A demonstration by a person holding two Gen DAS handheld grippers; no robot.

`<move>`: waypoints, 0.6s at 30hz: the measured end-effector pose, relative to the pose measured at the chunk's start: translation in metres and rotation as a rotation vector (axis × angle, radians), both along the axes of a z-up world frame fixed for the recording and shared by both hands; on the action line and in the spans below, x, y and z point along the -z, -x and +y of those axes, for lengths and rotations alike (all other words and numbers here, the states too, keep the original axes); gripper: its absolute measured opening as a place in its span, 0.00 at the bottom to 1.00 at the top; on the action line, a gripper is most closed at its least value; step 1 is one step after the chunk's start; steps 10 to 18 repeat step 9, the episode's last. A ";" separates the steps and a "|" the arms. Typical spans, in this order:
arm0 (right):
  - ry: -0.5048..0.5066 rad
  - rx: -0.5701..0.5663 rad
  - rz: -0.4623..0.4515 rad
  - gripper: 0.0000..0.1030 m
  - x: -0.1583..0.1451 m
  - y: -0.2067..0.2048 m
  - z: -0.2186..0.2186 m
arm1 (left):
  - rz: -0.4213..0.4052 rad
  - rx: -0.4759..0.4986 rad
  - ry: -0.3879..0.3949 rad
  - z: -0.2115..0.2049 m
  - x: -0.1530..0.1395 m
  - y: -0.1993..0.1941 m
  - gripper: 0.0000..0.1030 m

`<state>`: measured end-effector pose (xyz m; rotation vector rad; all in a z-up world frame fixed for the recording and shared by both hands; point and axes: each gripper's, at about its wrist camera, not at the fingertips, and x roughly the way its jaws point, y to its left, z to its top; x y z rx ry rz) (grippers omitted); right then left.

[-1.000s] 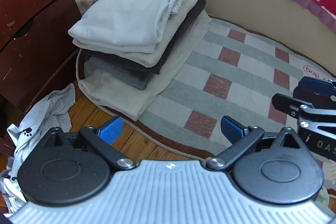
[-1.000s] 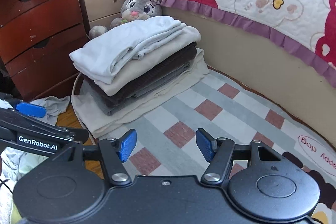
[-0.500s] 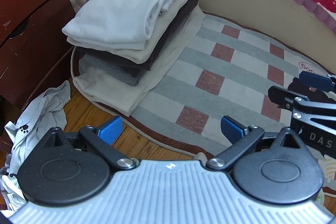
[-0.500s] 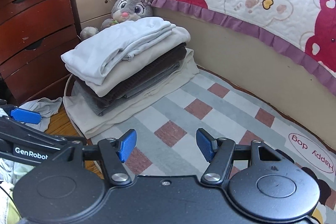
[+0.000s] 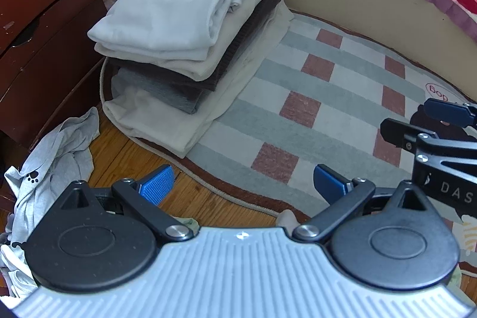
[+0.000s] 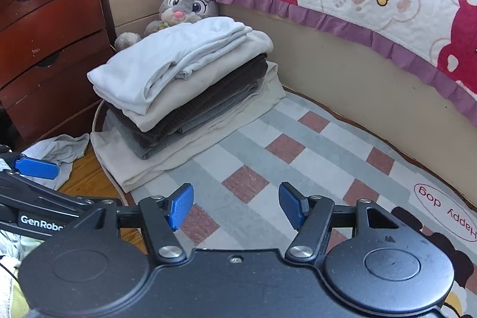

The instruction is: Fold clothes

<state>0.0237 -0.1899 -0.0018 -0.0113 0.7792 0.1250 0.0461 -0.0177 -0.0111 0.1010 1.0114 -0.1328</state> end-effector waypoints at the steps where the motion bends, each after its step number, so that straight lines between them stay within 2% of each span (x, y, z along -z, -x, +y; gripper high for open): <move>1: 0.004 0.000 0.003 0.66 0.000 0.000 0.001 | 0.002 0.000 0.000 0.001 0.000 0.000 0.99; 18: 0.009 -0.006 0.000 0.66 0.000 -0.001 0.004 | 0.005 0.009 -0.007 0.005 0.002 -0.001 0.99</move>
